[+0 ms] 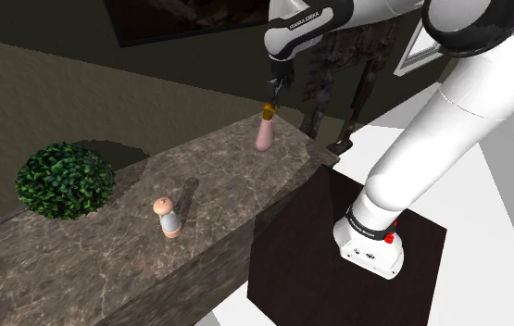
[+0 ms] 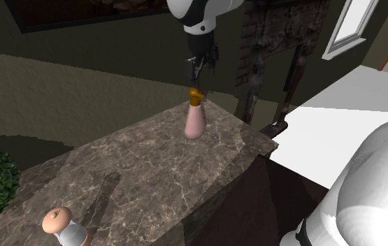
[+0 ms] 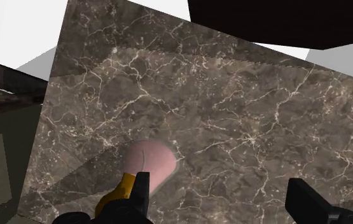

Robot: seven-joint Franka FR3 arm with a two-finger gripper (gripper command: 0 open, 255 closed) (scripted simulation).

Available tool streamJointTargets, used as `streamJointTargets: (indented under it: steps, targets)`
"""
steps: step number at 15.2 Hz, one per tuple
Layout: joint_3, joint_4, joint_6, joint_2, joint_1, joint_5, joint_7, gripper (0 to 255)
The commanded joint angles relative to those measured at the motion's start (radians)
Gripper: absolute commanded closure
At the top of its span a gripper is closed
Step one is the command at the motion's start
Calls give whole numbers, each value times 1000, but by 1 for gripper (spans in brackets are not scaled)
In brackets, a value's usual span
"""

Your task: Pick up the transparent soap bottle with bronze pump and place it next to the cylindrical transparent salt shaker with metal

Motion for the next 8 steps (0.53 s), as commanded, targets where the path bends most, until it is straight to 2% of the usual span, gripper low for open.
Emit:
streamJointTargets:
  steps: [1,8]
  targets:
    - [-14,51,35,80,-8,13,-24,0]
    - [-34,249,120,345,-48,78,-107,0]
